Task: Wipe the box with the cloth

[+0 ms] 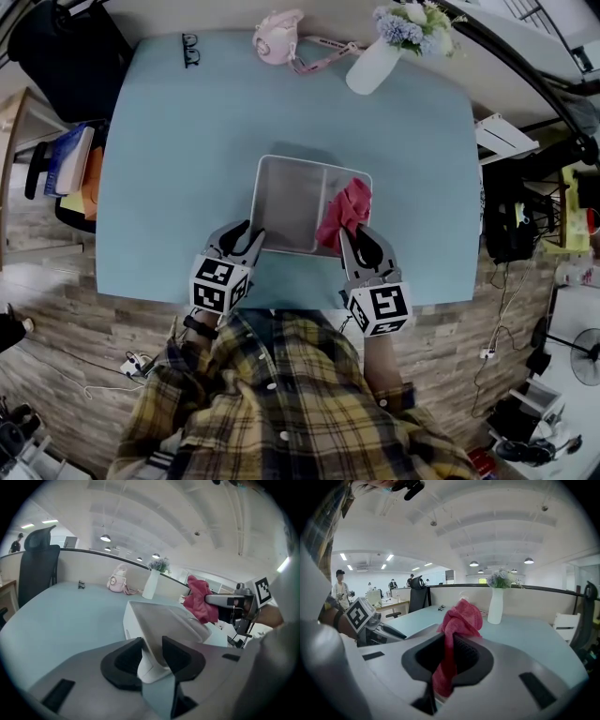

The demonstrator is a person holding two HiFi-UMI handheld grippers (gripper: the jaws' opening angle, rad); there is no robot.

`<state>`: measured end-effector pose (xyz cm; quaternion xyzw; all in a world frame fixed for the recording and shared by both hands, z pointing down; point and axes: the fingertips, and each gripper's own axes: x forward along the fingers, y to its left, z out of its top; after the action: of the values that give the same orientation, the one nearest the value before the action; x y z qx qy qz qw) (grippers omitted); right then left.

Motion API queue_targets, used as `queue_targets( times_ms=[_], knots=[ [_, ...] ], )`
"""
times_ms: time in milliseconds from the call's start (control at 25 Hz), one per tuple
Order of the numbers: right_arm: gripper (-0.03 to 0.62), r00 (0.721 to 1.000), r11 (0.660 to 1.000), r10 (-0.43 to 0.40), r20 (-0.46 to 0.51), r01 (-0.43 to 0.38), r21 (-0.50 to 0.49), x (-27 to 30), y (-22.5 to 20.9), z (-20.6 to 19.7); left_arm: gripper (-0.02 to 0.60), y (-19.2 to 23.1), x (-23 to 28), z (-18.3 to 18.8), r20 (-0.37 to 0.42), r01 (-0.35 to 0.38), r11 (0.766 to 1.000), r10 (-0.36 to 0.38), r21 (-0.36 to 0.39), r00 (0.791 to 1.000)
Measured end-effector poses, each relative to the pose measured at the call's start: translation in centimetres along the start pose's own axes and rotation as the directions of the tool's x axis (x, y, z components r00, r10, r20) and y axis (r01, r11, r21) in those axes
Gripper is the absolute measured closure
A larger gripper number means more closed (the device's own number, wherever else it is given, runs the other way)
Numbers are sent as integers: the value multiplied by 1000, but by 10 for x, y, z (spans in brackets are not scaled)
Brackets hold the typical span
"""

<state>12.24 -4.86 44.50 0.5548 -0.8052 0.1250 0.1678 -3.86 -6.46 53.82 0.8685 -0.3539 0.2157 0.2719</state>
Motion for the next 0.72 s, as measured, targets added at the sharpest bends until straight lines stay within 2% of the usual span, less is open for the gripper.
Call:
queue_targets(
  times_ms=[200,400,720],
  knots=[
    [546,1000,1000,20,1,-20,-21,7,2,4,453,0,1,0,-3,7,1000,-7,-7,1000],
    [546,996,992,89,6,-88,-89,33,15,21,453,1,1,-1,-8,12,1000,-12,-20,1000],
    [546,974,947,222,-54,-228,-228,100,50,36,451,1,2,0,-20,12,1000,-13,-28,1000]
  ],
)
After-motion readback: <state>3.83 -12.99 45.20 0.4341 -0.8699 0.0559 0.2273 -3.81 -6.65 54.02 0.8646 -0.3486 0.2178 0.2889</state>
